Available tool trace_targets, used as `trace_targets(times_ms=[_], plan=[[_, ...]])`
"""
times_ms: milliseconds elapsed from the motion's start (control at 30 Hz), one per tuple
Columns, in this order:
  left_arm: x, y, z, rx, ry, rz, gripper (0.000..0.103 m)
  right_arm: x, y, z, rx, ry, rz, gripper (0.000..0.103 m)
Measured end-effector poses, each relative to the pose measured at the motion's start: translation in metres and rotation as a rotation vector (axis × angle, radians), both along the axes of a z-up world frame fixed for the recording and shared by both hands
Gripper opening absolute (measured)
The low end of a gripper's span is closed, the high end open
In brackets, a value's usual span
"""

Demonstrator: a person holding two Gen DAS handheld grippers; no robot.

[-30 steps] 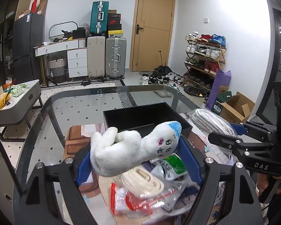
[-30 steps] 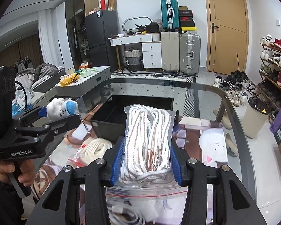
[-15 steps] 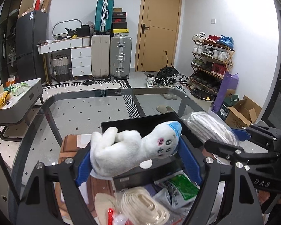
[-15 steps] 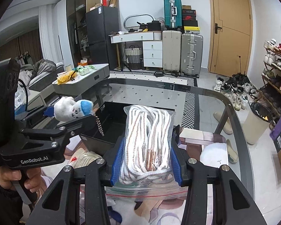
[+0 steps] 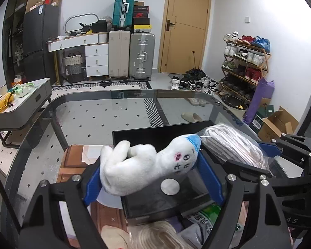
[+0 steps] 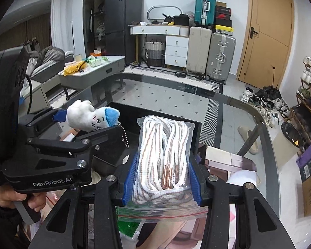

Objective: Organize soft objects
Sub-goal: 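Lift the plush toy with the left gripper and carry it over the black box, then open the left gripper to drop the plush toy into the box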

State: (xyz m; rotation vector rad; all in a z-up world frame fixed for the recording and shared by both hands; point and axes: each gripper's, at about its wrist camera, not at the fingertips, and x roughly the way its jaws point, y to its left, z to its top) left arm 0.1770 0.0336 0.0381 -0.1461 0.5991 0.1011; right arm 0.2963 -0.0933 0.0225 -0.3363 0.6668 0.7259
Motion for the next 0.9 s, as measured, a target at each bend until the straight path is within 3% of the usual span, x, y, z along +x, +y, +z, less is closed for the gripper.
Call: trace_targets(times_ms=[367, 900], plan=[[0.012, 0.005, -0.013, 0.006, 0.041, -0.004, 0.083, 0.013, 0.012, -0.014, -0.067, -0.026, 0.093, 0.045], [0.014, 0.001, -0.02, 0.031, 0.115, -0.055, 0.082, 0.013, 0.014, -0.019, -0.083, 0.036, 0.079, 0.045]])
